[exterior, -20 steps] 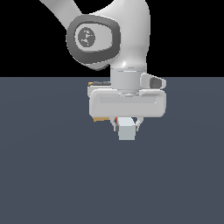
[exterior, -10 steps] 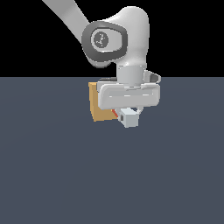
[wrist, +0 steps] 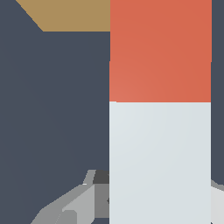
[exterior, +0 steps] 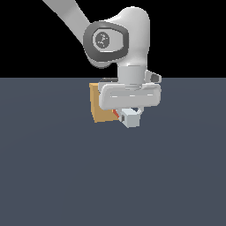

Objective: Insert the peg into the horizontal hole in a box.

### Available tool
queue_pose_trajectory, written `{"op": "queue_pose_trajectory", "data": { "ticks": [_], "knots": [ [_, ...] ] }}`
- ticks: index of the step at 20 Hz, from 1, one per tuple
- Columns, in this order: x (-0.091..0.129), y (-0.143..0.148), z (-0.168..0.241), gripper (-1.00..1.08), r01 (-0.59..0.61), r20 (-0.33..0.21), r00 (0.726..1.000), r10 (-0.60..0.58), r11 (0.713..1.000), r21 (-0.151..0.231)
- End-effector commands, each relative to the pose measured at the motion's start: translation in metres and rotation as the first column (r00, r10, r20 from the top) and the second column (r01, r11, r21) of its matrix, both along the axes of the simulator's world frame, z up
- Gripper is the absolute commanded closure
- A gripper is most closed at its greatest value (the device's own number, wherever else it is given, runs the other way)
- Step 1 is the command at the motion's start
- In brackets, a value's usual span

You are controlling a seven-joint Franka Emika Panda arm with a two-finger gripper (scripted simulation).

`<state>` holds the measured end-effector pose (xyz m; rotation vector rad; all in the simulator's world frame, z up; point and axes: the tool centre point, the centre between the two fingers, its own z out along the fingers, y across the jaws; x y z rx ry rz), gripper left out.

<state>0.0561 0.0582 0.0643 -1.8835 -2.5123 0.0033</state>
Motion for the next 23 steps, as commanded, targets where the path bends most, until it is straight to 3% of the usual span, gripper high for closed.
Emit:
{"op": "queue_pose_trajectory", "data": {
  "ticks": [1, 7, 17, 23],
  "knots": [
    [0.002, 0.000, 0.003, 1.08, -0.001, 0.005, 1.000, 0.001, 1.000, 0.000],
    [-0.002, 0.007, 0.001, 1.08, 0.000, 0.002, 1.000, 0.000, 1.000, 0.000],
    [-0.021, 0.069, 0.003, 1.08, -0.001, 0.004, 1.000, 0.001, 1.000, 0.000],
    [-0.025, 0.084, 0.003, 1.08, -0.001, 0.005, 1.000, 0.001, 1.000, 0.000]
  ]
}}
